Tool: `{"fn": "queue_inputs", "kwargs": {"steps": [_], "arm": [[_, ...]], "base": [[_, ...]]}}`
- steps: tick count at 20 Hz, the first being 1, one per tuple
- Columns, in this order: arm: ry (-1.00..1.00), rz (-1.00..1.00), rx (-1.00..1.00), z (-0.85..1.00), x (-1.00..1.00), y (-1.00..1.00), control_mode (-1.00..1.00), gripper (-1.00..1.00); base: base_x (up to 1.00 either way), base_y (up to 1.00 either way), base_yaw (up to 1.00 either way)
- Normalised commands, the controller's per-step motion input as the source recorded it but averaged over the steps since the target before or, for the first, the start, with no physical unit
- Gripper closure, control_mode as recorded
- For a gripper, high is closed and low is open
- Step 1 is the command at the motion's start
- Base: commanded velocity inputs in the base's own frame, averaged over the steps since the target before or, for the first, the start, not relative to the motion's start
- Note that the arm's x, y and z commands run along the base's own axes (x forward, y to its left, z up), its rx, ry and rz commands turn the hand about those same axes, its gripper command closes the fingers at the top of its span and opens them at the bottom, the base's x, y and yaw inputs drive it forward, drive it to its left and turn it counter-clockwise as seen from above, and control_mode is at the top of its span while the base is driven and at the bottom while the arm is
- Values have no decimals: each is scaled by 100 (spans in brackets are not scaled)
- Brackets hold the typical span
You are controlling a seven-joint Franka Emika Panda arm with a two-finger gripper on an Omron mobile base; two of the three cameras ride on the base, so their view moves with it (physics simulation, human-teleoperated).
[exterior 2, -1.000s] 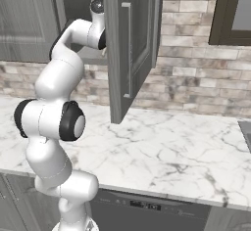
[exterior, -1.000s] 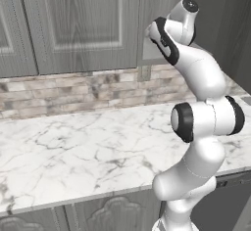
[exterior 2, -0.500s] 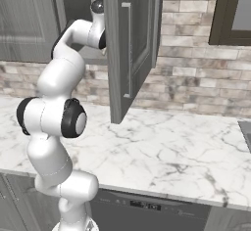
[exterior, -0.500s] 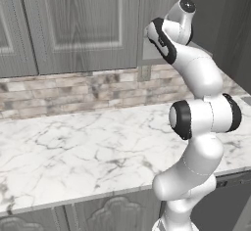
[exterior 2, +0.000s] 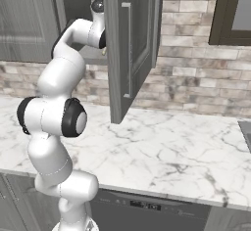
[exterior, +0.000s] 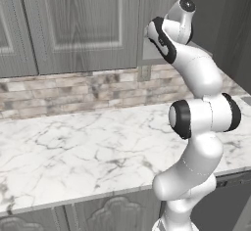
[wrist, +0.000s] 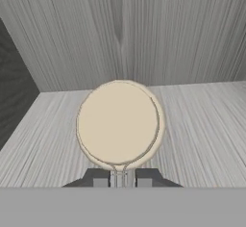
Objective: Pick up the dish brush and bar soap from the sink, and place them back in the cabinet, and close the cabinet door.
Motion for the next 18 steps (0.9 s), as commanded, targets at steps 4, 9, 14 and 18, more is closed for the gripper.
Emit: {"fn": "queue_inputs", "kwargs": {"steps": [4, 9, 14, 18], "arm": [[0, 0, 0, 0, 0, 0, -100, 100], [0, 0, 0, 0, 0, 0, -100, -100], [0, 0, 0, 0, 0, 0, -100, -100], [0, 0, 0, 0, 0, 0, -100, -100]], "base": [[0, 0, 0], [0, 0, 0], [0, 0, 0], [0, 0, 0]]}}
